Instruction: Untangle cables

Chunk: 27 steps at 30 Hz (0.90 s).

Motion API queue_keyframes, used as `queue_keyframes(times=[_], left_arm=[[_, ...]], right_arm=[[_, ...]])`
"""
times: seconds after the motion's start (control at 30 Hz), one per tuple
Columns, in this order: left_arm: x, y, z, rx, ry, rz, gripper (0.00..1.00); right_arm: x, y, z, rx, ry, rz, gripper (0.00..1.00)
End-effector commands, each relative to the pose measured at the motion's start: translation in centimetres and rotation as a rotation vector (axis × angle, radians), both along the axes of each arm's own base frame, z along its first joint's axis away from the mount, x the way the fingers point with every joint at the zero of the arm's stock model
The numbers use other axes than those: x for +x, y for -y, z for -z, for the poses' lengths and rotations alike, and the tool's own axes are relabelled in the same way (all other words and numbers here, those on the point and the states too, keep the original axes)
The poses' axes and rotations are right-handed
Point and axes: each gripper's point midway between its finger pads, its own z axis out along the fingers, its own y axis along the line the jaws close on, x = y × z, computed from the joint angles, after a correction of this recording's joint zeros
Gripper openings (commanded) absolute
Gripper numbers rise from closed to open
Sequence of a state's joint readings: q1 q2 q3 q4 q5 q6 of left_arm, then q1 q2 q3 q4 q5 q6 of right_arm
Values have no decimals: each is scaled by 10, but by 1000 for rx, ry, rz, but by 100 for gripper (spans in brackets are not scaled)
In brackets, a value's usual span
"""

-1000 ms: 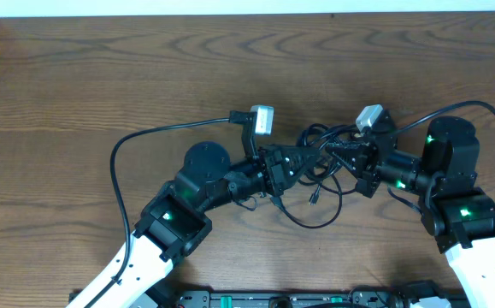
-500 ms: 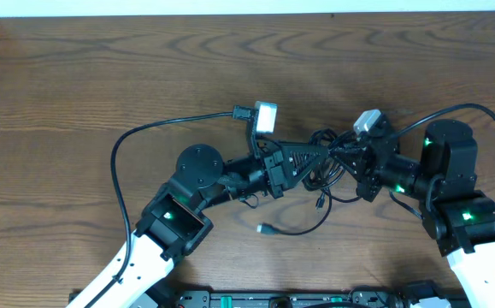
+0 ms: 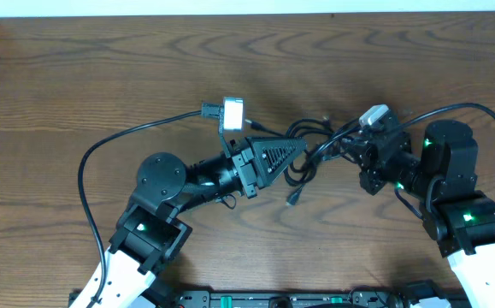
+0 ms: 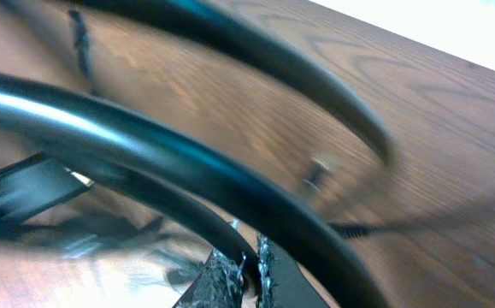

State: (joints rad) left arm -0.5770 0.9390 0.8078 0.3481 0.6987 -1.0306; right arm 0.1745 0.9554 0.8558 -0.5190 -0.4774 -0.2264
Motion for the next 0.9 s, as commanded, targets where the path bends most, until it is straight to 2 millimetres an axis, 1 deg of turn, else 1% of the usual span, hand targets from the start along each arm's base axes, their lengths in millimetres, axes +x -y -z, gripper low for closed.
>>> queue_keyframes(times=[0.0,0.07,0.13,0.2,0.3,0.37,0.4,0.43,0.5,0.57,0.6,0.63,0.67,0.7,0.87], left_arm=[[-25,-12,-44,-88,80,55,7],[-30,-10,-43,-82,82,82,7],[-34,-9,-42,-76,84,108,8],[-37,-8,-41,-71,84,125,8],[-36,-7,-37,-58,71,127,7],[-35,-7,-33,-45,71,125,7],[-35,-6,-31,-38,70,123,7],[-35,-6,-30,-31,76,122,7],[-34,-6,-28,-22,86,119,7],[-32,-6,-27,-18,83,114,7],[-30,-6,-26,-16,80,111,8],[-28,-6,-25,-14,76,106,7],[-25,-7,-23,-12,72,101,8],[-23,-7,-22,-9,68,96,8],[-9,-6,-12,10,45,77,7]], right_arm=[[20,52,27,-170,-41,278,1],[22,61,28,-188,-42,334,1],[23,64,28,-195,-41,352,1],[23,62,28,-187,-44,346,1],[20,52,28,-152,-55,296,1],[17,44,27,-124,-62,258,13],[15,40,27,-108,-68,234,20],[12,34,27,-89,-76,206,29],[6,23,25,-46,-91,145,52],[0,11,22,0,-106,81,73],[-4,5,21,26,-115,46,81],[-10,-3,19,56,-125,4,90],[-14,-8,16,82,-134,-32,97],[-19,-15,13,113,-143,-74,99],[-39,-37,-2,225,-158,-226,99]])
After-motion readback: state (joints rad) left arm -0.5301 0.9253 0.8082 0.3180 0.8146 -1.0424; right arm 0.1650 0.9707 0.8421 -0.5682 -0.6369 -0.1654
